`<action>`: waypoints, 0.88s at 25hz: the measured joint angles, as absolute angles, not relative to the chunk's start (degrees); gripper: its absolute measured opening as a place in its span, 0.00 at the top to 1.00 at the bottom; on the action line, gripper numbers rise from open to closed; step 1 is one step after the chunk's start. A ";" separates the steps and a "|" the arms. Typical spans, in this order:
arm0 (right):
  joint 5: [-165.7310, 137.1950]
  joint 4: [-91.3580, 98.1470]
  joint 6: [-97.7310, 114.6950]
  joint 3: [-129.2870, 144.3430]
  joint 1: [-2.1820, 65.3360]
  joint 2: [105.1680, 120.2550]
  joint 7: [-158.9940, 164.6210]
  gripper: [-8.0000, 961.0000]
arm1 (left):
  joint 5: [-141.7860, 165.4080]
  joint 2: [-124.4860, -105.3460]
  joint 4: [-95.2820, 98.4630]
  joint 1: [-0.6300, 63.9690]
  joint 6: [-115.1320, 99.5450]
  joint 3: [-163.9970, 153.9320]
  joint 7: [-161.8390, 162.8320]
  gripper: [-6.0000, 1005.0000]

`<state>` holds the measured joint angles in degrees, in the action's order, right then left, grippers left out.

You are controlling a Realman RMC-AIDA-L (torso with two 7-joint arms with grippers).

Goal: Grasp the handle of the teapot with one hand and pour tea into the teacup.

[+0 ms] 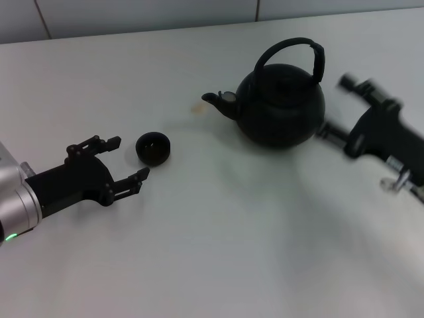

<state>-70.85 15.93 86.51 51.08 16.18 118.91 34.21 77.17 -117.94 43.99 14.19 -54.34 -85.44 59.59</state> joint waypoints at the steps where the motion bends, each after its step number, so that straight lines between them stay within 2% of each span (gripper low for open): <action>1: -74.78 17.84 87.21 52.12 16.15 118.87 35.74 0.14 | 77.17 -117.94 44.03 14.13 -54.42 -85.44 59.59 0.21; 4: -84.08 23.72 85.84 53.58 17.68 119.09 42.91 0.14 | 77.17 -117.95 44.25 14.04 -55.17 -85.43 59.59 0.21; 5: -89.91 26.52 83.45 53.77 20.01 119.22 49.47 0.14 | 77.17 -117.95 44.45 13.96 -55.58 -85.42 59.63 0.21; 12: -96.19 28.63 78.84 54.65 25.25 119.26 57.47 0.14 | 77.17 -117.71 44.83 13.71 -56.98 -85.42 60.30 0.21; 22: -96.26 28.73 76.15 56.06 26.36 119.35 58.61 0.14 | 77.17 -117.66 44.83 13.71 -57.13 -85.43 60.30 0.21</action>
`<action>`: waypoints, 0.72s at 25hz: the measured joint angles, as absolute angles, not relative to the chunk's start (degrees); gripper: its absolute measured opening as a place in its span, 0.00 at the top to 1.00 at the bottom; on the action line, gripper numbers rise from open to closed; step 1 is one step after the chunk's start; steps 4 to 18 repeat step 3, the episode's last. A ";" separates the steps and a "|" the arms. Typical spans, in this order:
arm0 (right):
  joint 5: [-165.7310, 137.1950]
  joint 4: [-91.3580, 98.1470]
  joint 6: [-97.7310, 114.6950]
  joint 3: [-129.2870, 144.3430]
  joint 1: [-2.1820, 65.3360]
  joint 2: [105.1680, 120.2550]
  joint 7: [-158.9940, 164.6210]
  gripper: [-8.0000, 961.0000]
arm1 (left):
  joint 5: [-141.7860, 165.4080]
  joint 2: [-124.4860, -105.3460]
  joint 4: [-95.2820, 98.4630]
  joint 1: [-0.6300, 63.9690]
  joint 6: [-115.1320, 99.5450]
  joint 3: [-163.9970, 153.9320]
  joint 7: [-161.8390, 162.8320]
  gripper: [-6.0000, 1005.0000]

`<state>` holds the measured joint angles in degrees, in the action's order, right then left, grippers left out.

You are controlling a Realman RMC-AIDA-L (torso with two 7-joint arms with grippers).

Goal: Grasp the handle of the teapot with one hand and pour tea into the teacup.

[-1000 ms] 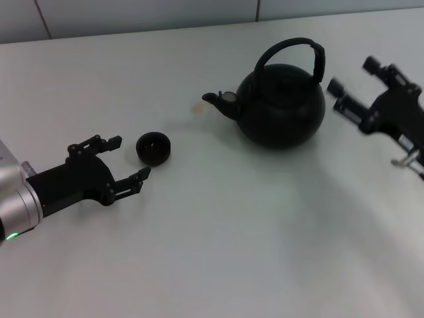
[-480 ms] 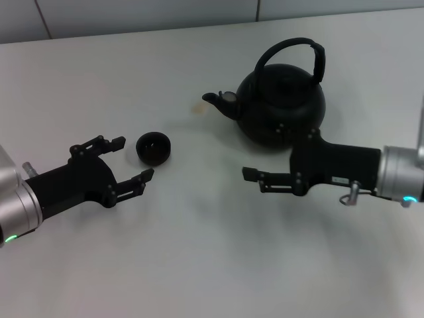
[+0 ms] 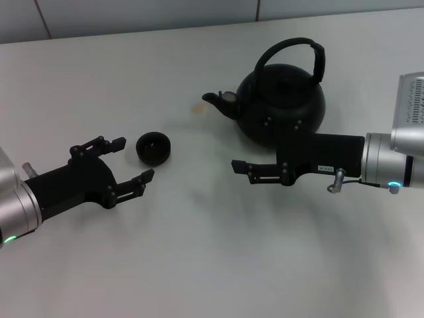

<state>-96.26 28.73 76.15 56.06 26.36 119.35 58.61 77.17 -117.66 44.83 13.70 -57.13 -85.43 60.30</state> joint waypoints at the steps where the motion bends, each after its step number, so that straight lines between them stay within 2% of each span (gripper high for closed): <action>1: -96.25 28.73 76.14 56.07 26.34 119.37 58.62 0.14 | 77.17 -117.68 44.83 13.71 -57.13 -85.43 60.30 0.21; 18: -96.14 28.74 76.12 56.08 26.15 119.43 58.64 0.14 | 77.17 -117.69 44.83 13.71 -57.13 -85.43 60.30 0.21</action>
